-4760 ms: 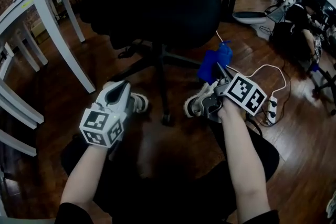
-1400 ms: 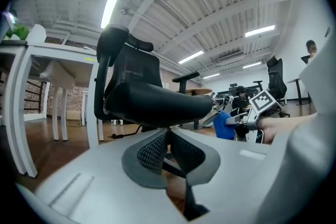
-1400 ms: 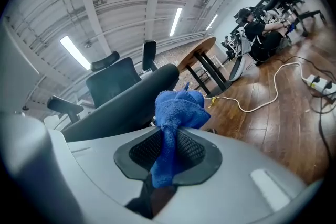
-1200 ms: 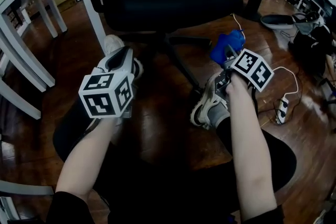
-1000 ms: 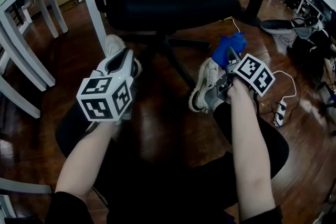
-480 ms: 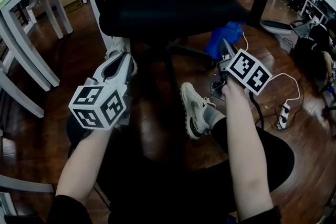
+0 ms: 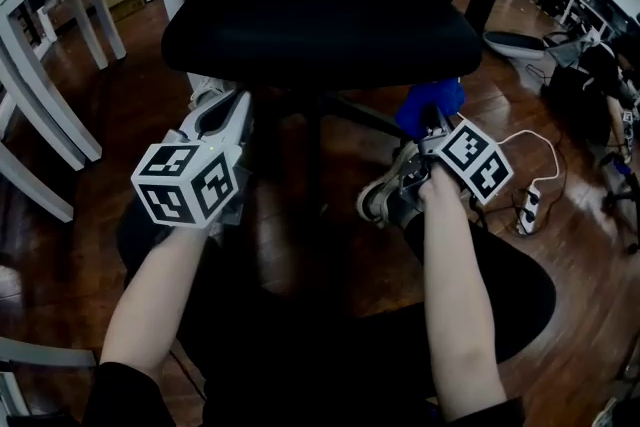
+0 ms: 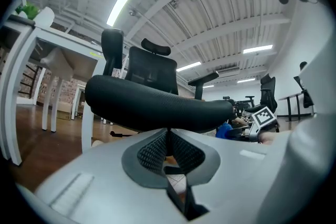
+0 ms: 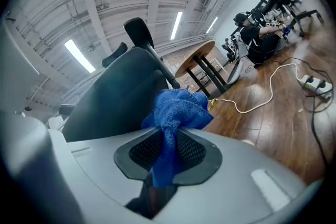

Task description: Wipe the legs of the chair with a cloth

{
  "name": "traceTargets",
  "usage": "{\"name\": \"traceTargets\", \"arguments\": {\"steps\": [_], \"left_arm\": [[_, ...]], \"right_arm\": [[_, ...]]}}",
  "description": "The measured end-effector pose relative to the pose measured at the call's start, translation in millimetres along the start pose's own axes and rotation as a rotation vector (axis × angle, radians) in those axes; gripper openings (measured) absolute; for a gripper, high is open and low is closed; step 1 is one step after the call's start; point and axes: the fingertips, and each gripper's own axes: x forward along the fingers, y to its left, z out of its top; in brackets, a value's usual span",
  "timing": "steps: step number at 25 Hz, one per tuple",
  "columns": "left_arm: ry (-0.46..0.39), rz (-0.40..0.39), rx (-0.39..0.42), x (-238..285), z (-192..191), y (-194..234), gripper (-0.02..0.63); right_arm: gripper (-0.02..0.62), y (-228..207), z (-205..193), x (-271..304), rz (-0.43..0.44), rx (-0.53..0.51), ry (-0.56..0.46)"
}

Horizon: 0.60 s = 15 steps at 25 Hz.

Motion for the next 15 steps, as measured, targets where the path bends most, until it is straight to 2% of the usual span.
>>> {"name": "traceTargets", "arguments": {"steps": [3,7,10,15], "left_arm": [[0.025,-0.005,0.003,13,-2,-2,0.012],[0.040,0.002,-0.035,26,-7,1,0.012],[0.068,0.014,-0.065,31,-13,5,0.012],[0.054,-0.008,-0.088,34,-14,-5,0.012]], "right_arm": [[0.092,-12,8,-8,-0.009,-0.004,-0.015],[0.092,-27,16,-15,-0.037,-0.015,-0.040],[0.092,-27,11,-14,-0.031,-0.003,-0.029],[0.092,-25,4,-24,-0.010,-0.024,-0.011]]}}
